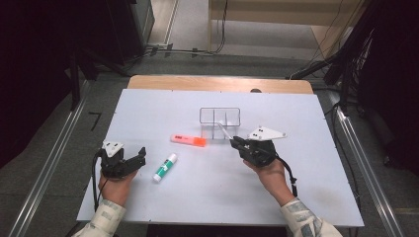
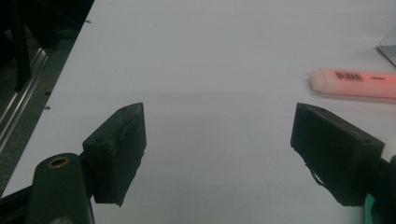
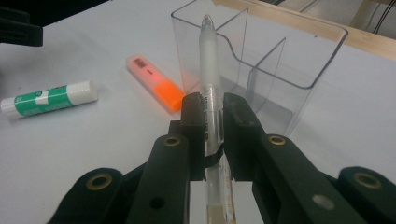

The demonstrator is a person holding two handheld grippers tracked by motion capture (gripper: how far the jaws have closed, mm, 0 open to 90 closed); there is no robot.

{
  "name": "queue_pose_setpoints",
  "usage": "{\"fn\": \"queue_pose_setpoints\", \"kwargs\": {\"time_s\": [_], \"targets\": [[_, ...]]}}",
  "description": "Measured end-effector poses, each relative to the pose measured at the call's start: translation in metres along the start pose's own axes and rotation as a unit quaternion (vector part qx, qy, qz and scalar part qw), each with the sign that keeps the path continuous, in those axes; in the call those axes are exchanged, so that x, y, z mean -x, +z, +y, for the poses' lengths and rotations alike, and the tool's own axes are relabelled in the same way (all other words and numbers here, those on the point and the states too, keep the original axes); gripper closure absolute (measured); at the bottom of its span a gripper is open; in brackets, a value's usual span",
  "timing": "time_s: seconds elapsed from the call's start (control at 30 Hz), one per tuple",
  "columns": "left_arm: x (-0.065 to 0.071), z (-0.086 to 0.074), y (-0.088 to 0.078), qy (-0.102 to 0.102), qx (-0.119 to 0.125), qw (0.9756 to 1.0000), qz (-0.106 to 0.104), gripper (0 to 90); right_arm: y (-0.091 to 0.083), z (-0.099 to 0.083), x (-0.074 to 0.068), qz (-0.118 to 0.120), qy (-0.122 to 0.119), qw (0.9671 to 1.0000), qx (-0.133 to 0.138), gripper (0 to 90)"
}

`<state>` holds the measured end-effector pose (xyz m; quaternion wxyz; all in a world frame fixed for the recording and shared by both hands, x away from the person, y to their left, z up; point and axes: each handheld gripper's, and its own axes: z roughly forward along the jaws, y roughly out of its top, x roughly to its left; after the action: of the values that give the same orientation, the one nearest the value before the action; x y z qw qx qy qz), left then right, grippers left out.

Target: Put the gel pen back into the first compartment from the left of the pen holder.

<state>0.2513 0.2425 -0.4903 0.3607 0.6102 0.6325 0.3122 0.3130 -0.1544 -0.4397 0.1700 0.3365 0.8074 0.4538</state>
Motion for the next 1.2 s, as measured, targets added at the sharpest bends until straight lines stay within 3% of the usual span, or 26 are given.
{"fn": "queue_pose_setpoints", "kwargs": {"time_s": [0.5, 1.2], "targets": [[0.0, 0.0, 0.001, 0.001, -0.002, 1.0, -0.001, 18.3, 0.019, 0.027, -0.005, 0.001, -0.001, 0.9999, 0.014, 77.7], [0.0, 0.0, 0.001, 0.001, -0.001, 1.0, -0.002, 18.3, 0.033, 0.043, -0.003, 0.0, 0.009, 0.9998, 0.018, 77.7]]}}
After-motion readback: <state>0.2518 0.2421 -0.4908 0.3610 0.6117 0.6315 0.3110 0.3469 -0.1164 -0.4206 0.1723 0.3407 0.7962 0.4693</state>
